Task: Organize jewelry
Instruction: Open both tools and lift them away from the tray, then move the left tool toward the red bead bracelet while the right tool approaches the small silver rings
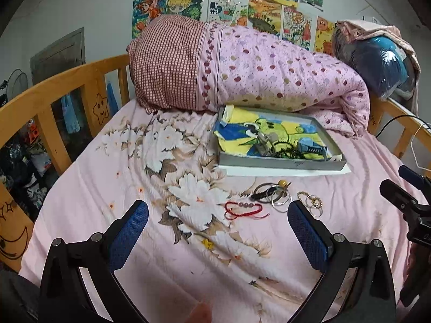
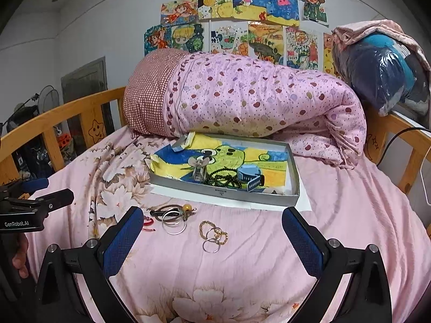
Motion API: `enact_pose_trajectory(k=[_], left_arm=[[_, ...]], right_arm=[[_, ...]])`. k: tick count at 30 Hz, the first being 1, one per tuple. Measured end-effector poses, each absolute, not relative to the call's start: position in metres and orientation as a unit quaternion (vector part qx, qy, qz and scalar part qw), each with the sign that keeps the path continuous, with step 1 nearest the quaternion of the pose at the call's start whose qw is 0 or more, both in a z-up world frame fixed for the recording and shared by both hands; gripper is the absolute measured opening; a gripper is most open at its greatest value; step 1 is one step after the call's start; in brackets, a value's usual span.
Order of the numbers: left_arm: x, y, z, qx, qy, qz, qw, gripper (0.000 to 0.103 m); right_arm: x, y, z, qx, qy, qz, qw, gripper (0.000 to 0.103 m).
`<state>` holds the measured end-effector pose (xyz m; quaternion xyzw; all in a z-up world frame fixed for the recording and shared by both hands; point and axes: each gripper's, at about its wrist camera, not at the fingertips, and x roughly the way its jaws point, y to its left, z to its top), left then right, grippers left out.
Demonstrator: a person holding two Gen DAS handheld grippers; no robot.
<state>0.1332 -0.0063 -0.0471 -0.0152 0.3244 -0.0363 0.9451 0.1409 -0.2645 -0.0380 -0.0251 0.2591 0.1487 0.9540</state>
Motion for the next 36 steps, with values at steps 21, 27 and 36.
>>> enact_pose_trajectory(k=[21, 27, 36], left_arm=[[0.156, 0.003, -0.076, -0.024, 0.388, -0.01, 0.921, 0.101], [0.167, 0.004, -0.087, -0.026, 0.407, -0.008, 0.913, 0.101], [0.177, 0.004, -0.104, -0.008, 0.429, -0.007, 0.903, 0.101]], right_arm=[[0.158, -0.262, -0.071, 0.0, 0.328, 0.143, 0.934, 0.103], [0.164, -0.261, -0.083, 0.002, 0.346, 0.138, 0.928, 0.103], [0.175, -0.262, -0.105, 0.004, 0.371, 0.133, 0.919, 0.103]])
